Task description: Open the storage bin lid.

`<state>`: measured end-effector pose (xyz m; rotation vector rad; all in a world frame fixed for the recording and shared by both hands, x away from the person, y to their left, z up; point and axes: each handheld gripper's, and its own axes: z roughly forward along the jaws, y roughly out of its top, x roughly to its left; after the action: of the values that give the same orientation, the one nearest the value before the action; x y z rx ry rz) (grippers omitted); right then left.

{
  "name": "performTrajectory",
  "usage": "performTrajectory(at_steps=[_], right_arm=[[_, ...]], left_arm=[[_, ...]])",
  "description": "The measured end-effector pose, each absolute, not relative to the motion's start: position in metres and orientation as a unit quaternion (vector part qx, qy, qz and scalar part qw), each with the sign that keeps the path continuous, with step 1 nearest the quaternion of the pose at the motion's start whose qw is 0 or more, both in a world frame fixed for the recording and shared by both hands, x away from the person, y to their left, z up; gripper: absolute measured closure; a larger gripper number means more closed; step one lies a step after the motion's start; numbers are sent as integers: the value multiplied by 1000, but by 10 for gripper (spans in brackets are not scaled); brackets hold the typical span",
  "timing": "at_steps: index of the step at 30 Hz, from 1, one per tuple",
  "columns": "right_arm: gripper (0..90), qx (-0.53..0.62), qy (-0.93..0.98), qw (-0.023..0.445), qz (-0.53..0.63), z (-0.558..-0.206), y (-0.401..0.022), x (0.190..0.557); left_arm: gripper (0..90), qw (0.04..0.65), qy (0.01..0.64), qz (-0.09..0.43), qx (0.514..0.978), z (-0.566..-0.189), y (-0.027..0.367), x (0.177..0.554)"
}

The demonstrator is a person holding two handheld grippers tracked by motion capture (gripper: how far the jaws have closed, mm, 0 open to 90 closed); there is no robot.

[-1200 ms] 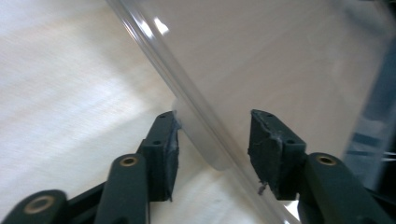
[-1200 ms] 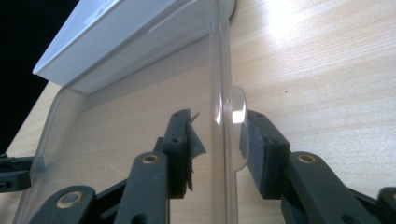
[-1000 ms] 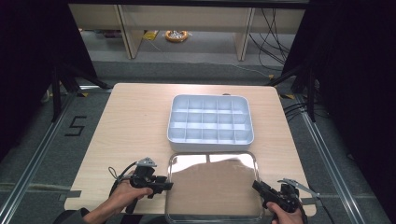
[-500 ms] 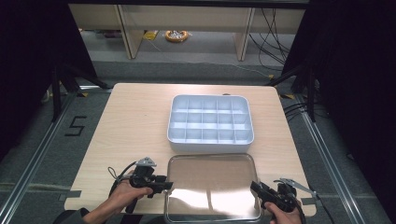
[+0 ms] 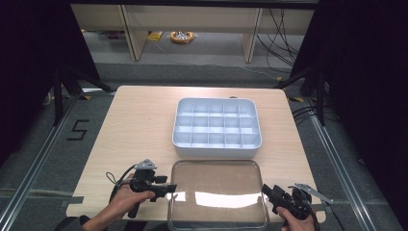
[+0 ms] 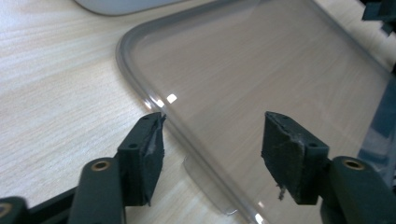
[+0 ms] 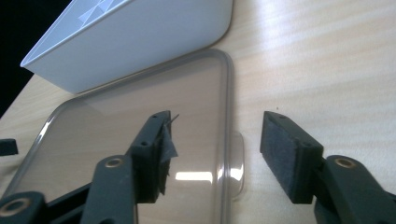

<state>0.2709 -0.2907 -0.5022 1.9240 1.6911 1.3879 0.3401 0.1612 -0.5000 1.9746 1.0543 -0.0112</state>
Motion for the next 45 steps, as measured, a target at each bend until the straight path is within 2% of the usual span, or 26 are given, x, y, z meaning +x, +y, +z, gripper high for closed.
performTrajectory(at_steps=[1,6,7,11,18,19,22,23,25,28,29,32,33,35,37,38,39,42,45], right_arm=[[413,644,584,134,476,-503,-291,272],[384,640,591,147,469,-498,-289,269],[379,629,600,161,467,-498,-290,270],[352,640,591,159,466,-495,-286,268],[303,619,607,185,463,-492,-285,267],[294,623,600,167,474,-491,-282,266],[277,611,600,172,487,-490,-279,267],[264,614,594,160,494,-488,-276,265],[254,592,610,184,493,-489,-277,267],[240,596,613,166,491,-485,-274,263],[237,582,619,183,495,-487,-275,265],[236,581,619,186,495,-488,-273,264],[235,594,609,173,496,-486,-270,262],[235,574,625,184,495,-487,-274,263],[235,584,619,158,501,-485,-271,260],[235,570,629,173,500,-487,-274,261],[235,577,623,163,501,-486,-272,260],[236,577,625,183,492,-487,-272,260],[235,579,624,174,496,-486,-271,258]], left_arm=[[372,436,424,-4,794,-500,161,340],[360,455,421,-6,785,-500,167,341],[356,456,423,-7,783,-500,168,341],[333,461,422,-5,781,-498,171,341],[302,471,421,3,775,-499,174,340],[293,472,416,2,777,-500,176,340],[273,475,417,3,775,-501,178,341],[268,476,418,2,773,-501,179,340],[261,477,418,4,773,-501,180,339],[255,484,412,0,772,-501,181,339],[254,486,409,-2,772,-500,182,338],[245,489,408,-3,771,-500,182,337],[245,493,406,-7,769,-500,182,336],[234,494,405,-4,769,-500,183,335],[229,497,402,-5,769,-500,183,335],[229,497,400,-5,770,-500,183,334],[227,497,397,-5,772,-500,184,334],[218,497,400,-5,770,-499,184,333],[209,501,398,-5,768,-500,185,332]])
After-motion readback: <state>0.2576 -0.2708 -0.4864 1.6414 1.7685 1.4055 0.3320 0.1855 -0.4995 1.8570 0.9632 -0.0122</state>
